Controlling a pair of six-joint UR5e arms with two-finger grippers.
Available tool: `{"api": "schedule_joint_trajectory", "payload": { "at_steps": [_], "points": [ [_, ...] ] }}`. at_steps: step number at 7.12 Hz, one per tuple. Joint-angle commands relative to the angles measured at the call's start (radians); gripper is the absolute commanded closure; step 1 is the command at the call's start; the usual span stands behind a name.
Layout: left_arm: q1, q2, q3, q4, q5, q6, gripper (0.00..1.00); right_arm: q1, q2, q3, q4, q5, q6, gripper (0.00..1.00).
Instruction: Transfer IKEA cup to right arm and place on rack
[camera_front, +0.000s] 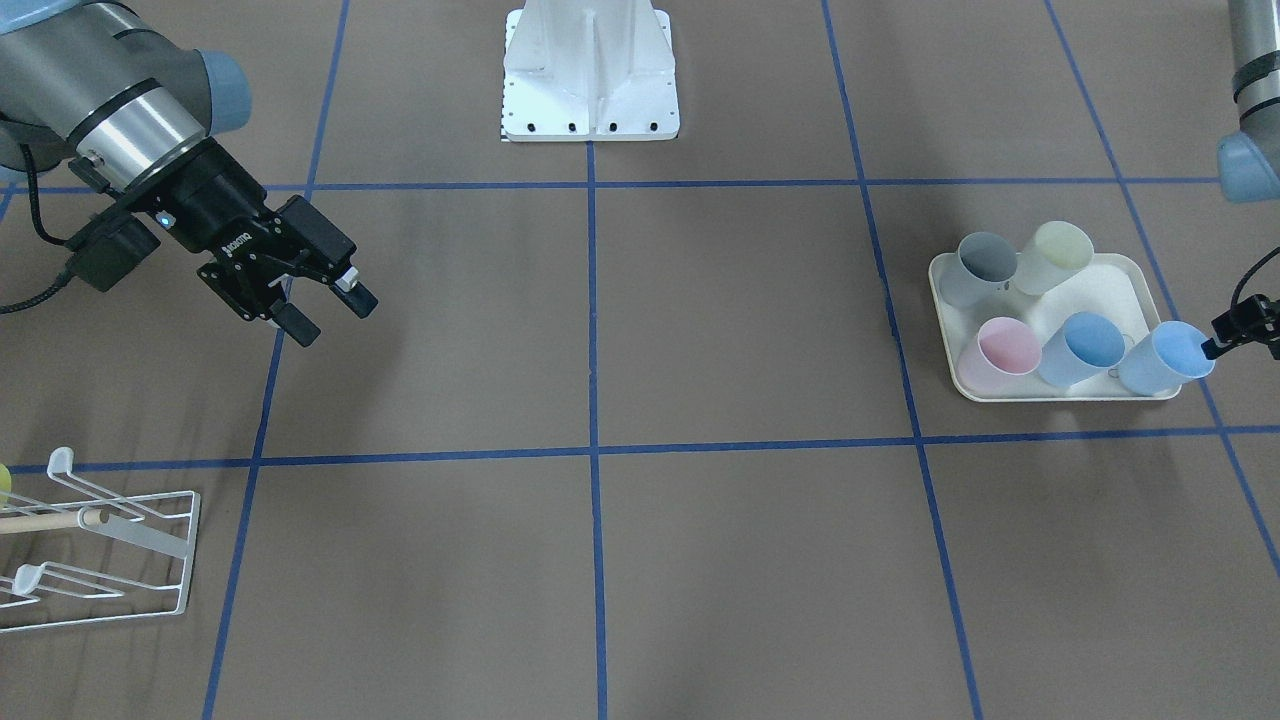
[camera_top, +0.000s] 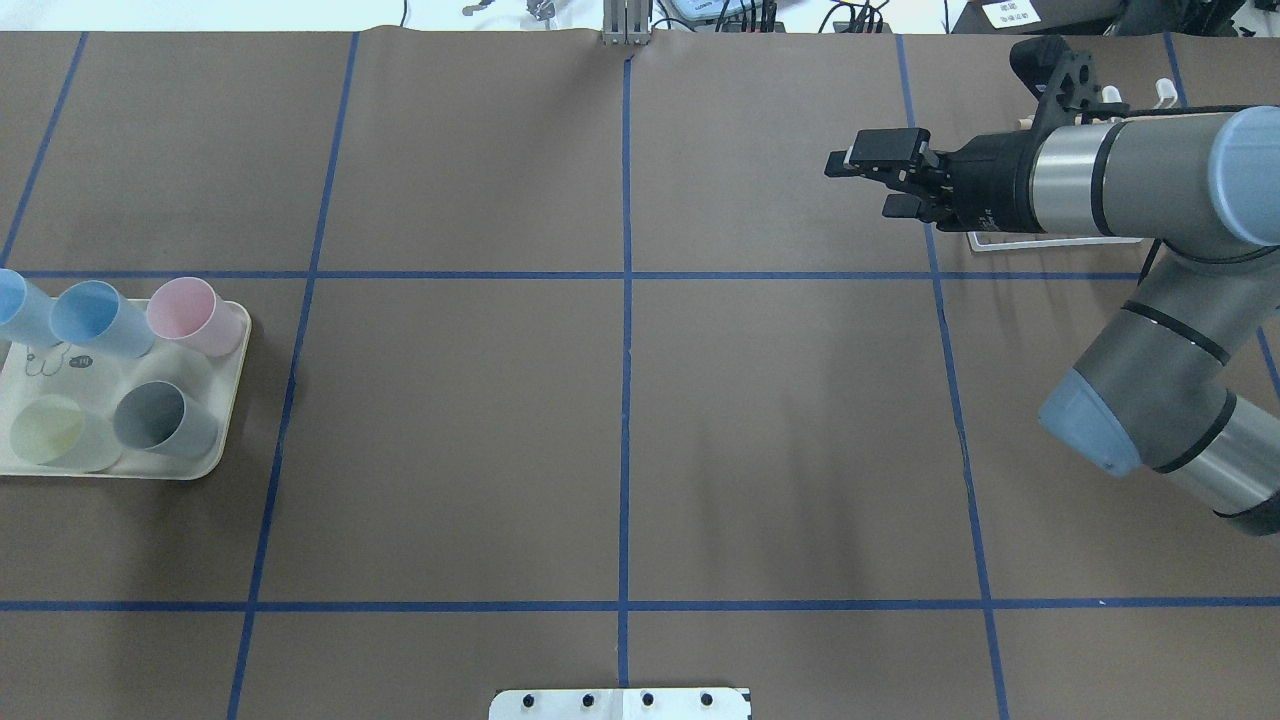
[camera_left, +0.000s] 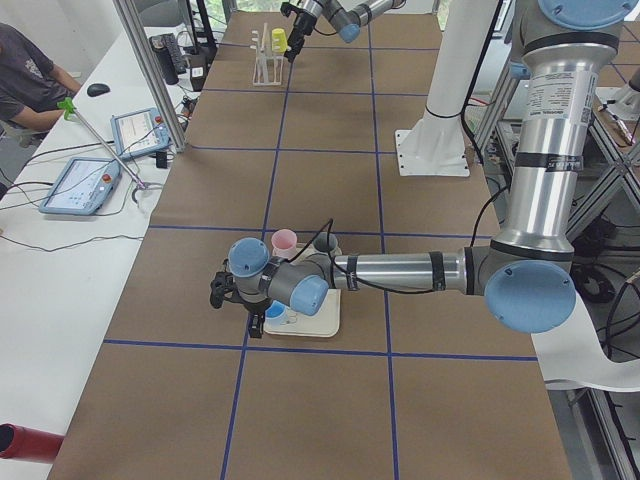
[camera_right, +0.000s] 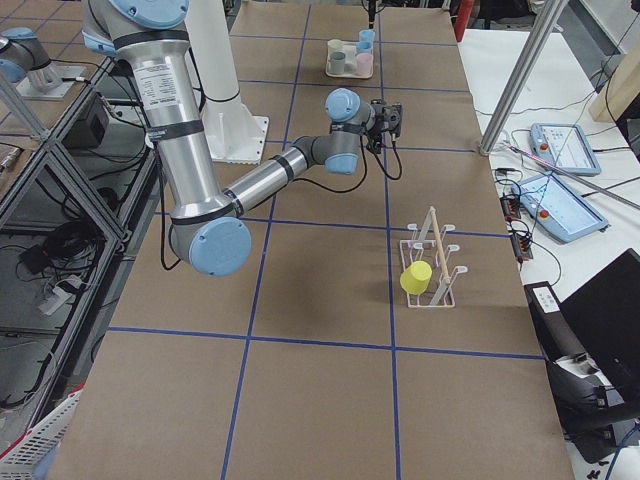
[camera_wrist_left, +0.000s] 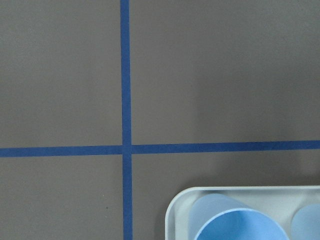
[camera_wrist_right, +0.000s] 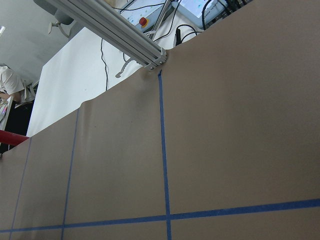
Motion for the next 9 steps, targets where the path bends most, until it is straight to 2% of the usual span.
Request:
{"api": "schedule_joint_trajectory", "payload": {
  "at_steps": [1, 4, 7, 8, 9],
  "points": [
    [0.038, 0.000, 0.000, -0.010, 0.000, -0.015, 0.09, 0.000, -0.001, 0.000, 0.001, 0.000, 0.000, 0.02],
    [0.043, 0.001, 0.026, -0.036, 0.000, -0.010, 0.38, 0.000, -0.003, 0.000, 0.001, 0.000, 0.000, 0.01],
    [0.043, 0.001, 0.043, -0.037, -0.002, -0.007, 0.62, -0.002, -0.003, -0.002, 0.001, 0.000, 0.000, 0.02],
    [0.043, 0.003, 0.045, -0.039, -0.002, -0.009, 0.84, -0.002, -0.003, -0.002, 0.001, 0.000, 0.000, 0.02],
    [0.043, 0.003, 0.040, -0.047, -0.002, -0.021, 1.00, -0.002, -0.001, 0.000, 0.001, 0.000, 0.000, 0.02]
  ]
}}
